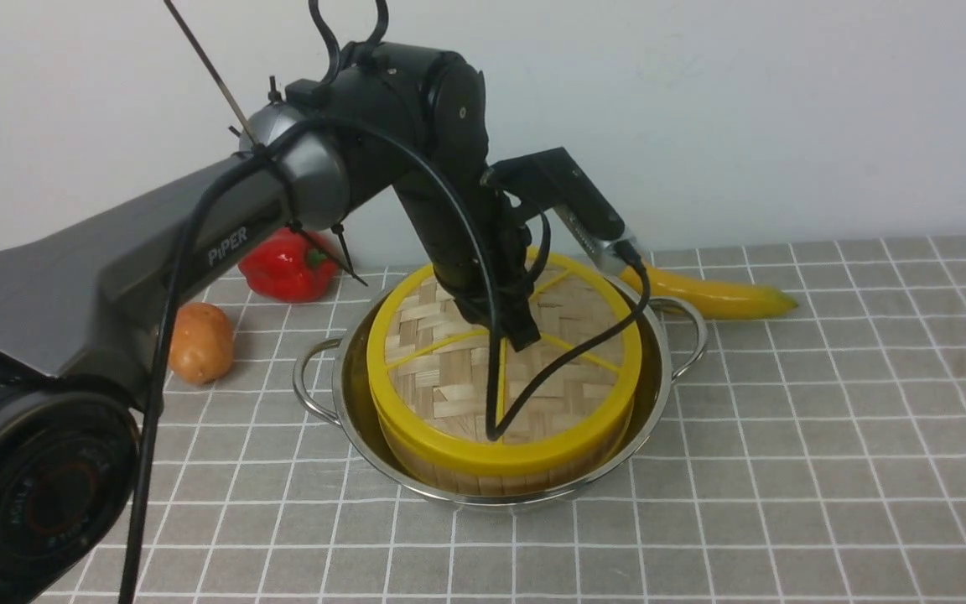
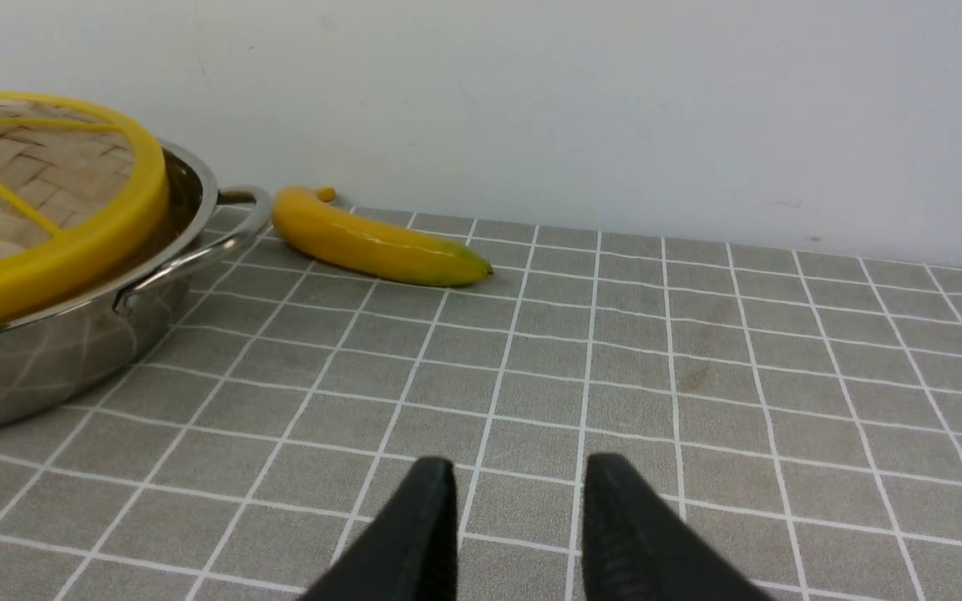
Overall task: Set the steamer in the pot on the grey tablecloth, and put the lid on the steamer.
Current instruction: 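Place the yellow bamboo steamer lid onto the steamer in the pot with the left gripper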
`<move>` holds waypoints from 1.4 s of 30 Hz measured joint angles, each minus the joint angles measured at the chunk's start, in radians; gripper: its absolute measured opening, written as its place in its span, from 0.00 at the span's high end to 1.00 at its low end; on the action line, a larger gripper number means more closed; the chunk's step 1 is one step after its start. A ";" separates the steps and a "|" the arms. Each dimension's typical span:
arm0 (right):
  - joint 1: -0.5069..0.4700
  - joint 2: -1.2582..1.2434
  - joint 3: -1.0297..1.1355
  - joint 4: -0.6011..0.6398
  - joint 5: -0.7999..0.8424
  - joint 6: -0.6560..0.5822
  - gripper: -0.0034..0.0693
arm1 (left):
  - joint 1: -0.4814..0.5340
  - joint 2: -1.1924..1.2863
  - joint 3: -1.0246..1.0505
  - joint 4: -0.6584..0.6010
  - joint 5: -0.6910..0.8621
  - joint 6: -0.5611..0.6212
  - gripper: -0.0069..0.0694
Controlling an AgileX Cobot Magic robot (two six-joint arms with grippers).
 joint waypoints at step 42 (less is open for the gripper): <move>0.000 0.000 0.000 0.000 0.000 0.000 0.62 | 0.000 0.043 -0.097 0.026 0.099 -0.062 0.58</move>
